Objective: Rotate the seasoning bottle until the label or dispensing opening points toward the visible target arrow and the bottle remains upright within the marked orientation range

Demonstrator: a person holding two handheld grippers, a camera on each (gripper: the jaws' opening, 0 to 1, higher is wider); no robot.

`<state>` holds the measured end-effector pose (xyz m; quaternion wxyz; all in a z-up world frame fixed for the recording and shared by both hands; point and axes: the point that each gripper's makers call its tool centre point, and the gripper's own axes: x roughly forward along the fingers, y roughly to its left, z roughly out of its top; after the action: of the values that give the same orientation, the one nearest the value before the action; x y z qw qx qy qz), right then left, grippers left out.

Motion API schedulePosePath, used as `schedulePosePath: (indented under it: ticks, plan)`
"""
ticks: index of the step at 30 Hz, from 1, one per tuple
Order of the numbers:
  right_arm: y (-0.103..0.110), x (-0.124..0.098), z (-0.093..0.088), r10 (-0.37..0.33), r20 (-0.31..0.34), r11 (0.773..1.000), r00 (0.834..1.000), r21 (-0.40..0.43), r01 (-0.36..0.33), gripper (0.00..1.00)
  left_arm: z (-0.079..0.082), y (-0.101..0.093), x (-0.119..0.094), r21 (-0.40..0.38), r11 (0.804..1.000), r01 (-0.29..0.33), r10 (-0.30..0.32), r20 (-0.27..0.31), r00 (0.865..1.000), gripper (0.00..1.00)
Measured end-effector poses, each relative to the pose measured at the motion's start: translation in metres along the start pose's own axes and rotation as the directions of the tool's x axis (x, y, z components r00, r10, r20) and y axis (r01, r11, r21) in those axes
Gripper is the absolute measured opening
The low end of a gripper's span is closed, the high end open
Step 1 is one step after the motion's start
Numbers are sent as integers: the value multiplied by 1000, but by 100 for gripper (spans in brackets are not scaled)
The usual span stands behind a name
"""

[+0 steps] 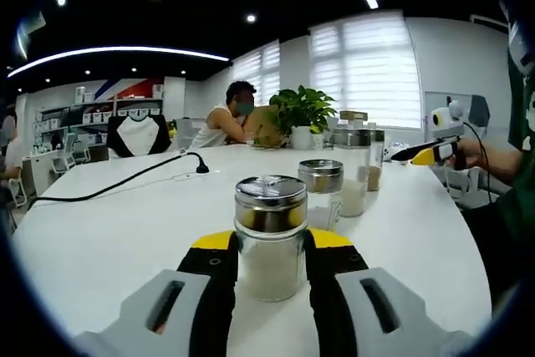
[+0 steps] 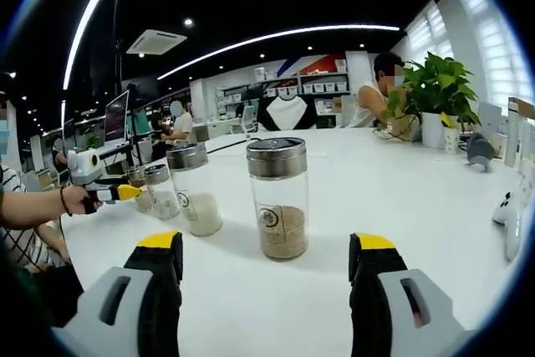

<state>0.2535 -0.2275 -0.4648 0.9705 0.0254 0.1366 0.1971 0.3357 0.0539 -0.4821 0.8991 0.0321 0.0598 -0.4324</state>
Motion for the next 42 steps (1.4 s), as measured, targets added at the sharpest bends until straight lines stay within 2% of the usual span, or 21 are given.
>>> schedulePosePath:
  ticks: [7, 14, 20, 23, 29, 33, 37, 39, 40, 42]
  plan:
    - [1, 1, 2, 10, 8, 1000, 1000, -7, -10, 83, 0, -3, 0, 22, 996, 85, -85, -17, 996, 33]
    - [2, 3, 0, 18, 0, 1000, 1000, -10, -18, 83, -1, -6, 1, 46, 984, 170, -168, -33, 985, 33]
    - [2, 3, 0, 19, -3, 1000, 1000, -11, -19, 83, -1, -8, 2, 74, 963, 259, -255, -59, 965, 33]
    - [2, 4, -2, 19, -7, 1000, 1000, -8, -19, 83, -1, -8, 3, 84, 955, 284, -279, -67, 958, 33]
    - [1, 4, -2, 19, -9, 1000, 1000, -12, -19, 83, -2, -8, 2, 91, 929, 360, -351, -101, 931, 33]
    - [-1, 3, -2, 14, -8, 1000, 1000, -9, -14, 83, -2, -8, 3, 84, 917, 390, -380, -113, 918, 33]
    - [-1, 3, -3, 15, -10, 1000, 1000, -8, -15, 83, -3, -9, 3, 78, 914, 397, -387, -116, 915, 33]
    - [0, 4, -1, 23, 2, 999, 1000, 31, -23, 83, -3, -9, 3, 63, 917, 393, -386, -95, 917, 33]
    - [3, 4, 3, 47, 23, 996, 999, 81, -48, 83, -3, -9, 3, 60, 918, 391, -386, -87, 918, 33]
    - [1, 3, 6, 48, 38, 994, 998, 101, -51, 83, -2, -9, 3, 67, 918, 392, -386, -86, 919, 33]
